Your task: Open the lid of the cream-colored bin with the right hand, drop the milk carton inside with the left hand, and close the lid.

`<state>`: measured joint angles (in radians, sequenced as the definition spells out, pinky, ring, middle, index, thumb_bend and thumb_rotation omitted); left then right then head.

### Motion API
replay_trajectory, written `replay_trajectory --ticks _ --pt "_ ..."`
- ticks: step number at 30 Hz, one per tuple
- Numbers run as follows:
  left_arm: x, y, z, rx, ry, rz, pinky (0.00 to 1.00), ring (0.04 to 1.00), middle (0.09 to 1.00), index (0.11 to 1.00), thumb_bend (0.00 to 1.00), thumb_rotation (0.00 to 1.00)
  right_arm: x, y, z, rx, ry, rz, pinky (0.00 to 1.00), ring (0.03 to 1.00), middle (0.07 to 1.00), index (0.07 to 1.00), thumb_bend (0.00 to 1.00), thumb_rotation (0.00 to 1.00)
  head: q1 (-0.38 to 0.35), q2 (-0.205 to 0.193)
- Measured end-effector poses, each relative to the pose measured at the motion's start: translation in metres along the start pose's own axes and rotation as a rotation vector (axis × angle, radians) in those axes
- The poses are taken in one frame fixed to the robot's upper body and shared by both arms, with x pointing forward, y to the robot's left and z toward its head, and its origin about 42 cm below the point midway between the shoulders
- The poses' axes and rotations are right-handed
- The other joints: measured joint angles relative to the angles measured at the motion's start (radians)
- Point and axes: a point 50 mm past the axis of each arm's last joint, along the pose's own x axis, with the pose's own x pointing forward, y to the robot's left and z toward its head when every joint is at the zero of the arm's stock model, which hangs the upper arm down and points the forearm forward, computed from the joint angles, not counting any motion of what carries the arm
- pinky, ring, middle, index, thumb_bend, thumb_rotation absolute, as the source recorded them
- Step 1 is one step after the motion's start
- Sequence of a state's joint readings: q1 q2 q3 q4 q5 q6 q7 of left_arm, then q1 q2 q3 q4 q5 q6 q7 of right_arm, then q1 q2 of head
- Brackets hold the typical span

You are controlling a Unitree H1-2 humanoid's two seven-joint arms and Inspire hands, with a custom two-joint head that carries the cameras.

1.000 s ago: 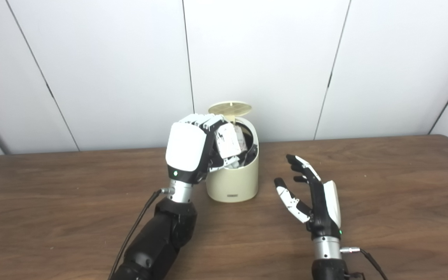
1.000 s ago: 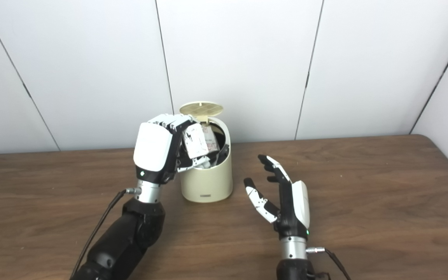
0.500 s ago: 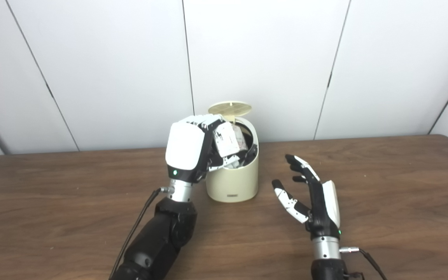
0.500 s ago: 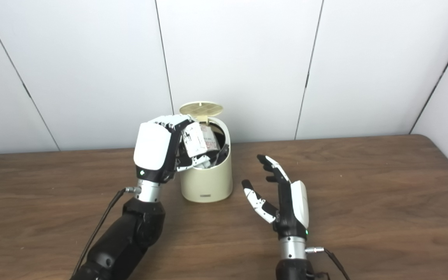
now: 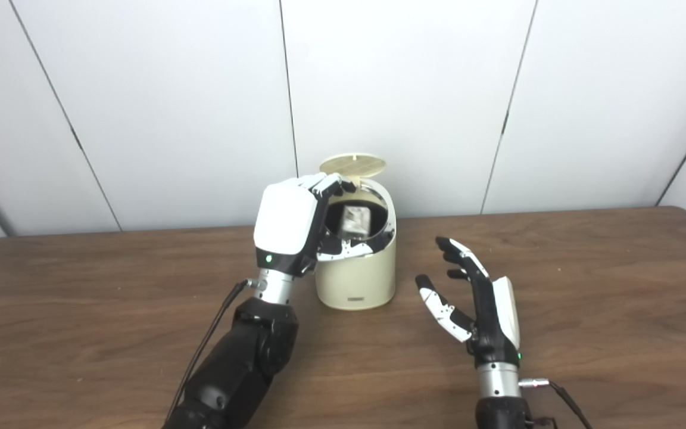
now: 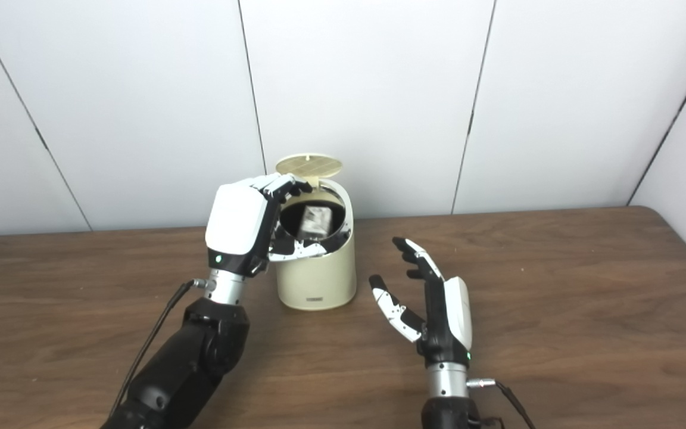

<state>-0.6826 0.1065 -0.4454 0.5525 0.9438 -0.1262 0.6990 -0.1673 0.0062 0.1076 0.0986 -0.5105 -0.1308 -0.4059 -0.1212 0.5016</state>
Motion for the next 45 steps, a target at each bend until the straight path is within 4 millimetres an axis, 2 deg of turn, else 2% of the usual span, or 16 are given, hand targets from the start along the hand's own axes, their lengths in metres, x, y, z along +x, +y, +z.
replay_trajectory --ticks 14,16,19,23,26,31,34,35,38,42,45 --pt "0.000 0.000 0.000 0.000 0.005 -0.003 0.45 0.531 0.588 0.633 1.00 0.55 0.000 0.000 0.000 0.001 0.000 0.000 0.68 0.790 0.805 0.791 0.22 0.44 0.002 -0.002" --pt "0.000 0.001 0.001 -0.016 0.008 0.001 0.42 0.519 0.570 0.612 1.00 0.55 0.000 0.001 0.000 0.002 0.000 0.000 0.68 0.790 0.804 0.790 0.22 0.44 0.002 -0.002" --pt "-0.004 0.004 0.000 -0.124 0.041 0.026 0.34 0.472 0.519 0.548 0.85 0.57 0.000 0.001 0.001 0.003 0.000 0.000 0.69 0.788 0.802 0.789 0.22 0.47 0.000 0.000" --pt "-0.015 0.013 0.004 -0.389 0.088 0.091 0.34 0.426 0.476 0.503 0.51 0.77 0.000 0.001 0.001 0.004 0.001 -0.001 0.69 0.789 0.802 0.789 0.23 0.50 0.002 0.002" --pt "-0.020 0.022 0.009 -0.573 0.099 0.129 0.37 0.438 0.491 0.520 0.43 0.85 0.000 0.001 0.001 0.003 0.002 -0.001 0.69 0.789 0.803 0.790 0.22 0.50 0.003 -0.002" --pt "-0.015 0.051 0.011 -0.727 0.097 0.202 0.40 0.468 0.518 0.536 0.41 0.92 0.000 0.001 0.001 0.005 0.002 -0.001 0.68 0.787 0.804 0.791 0.22 0.51 0.011 -0.002" --pt "-0.023 0.071 0.015 -0.759 0.064 0.221 0.42 0.487 0.531 0.548 0.36 0.96 0.001 0.001 0.001 0.008 0.003 -0.002 0.69 0.789 0.805 0.792 0.22 0.51 0.014 -0.009" --pt "-0.026 0.076 0.014 -0.761 0.066 0.223 0.42 0.491 0.533 0.551 0.33 0.95 0.001 0.001 0.001 0.009 0.003 -0.002 0.69 0.791 0.806 0.792 0.22 0.51 0.015 -0.009" --pt "-0.042 0.086 0.005 -0.758 0.103 0.229 0.43 0.494 0.538 0.556 0.30 0.81 0.001 0.001 0.000 0.010 0.006 -0.001 0.68 0.786 0.804 0.791 0.22 0.53 0.014 -0.011" --pt "-0.068 0.091 -0.016 -0.722 0.189 0.238 0.47 0.539 0.576 0.592 0.29 0.78 0.003 0.000 0.000 0.026 -0.007 -0.006 0.67 0.783 0.801 0.805 0.23 0.67 0.017 -0.011" --pt "-0.085 0.091 -0.027 -0.742 0.237 0.196 0.57 0.652 0.682 0.700 0.32 0.84 0.004 -0.004 0.000 0.042 -0.016 -0.020 0.69 0.795 0.809 0.802 0.26 0.76 0.025 -0.009"
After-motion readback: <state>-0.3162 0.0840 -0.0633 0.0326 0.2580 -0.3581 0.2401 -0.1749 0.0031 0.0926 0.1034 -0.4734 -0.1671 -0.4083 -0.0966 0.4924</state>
